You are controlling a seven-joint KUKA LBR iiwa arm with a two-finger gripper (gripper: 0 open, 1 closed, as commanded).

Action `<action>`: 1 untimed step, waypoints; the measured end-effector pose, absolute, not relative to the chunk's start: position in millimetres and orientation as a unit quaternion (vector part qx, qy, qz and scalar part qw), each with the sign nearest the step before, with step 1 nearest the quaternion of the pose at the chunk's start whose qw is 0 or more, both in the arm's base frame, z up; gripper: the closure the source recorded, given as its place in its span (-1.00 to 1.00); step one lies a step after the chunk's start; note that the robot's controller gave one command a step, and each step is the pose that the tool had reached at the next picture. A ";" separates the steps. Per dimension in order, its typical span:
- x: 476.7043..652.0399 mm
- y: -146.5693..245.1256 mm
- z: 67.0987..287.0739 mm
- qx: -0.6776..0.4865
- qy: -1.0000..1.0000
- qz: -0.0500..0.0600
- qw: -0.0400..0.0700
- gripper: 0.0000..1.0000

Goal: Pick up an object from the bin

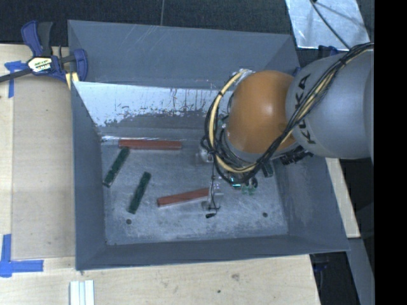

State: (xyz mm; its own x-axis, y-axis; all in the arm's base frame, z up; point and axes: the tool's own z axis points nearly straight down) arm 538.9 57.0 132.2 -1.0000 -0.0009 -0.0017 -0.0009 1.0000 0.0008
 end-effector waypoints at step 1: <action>542.0 62.4 67.5 -0.062 0.998 0.000 -0.001 -1.00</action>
Offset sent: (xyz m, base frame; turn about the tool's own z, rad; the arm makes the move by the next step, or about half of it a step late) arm 0.0036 0.0057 -0.0622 -0.1217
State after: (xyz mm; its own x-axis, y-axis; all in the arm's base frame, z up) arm 542.0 62.4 67.5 -0.9924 -0.1233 0.0028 -0.1234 0.9924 -0.0002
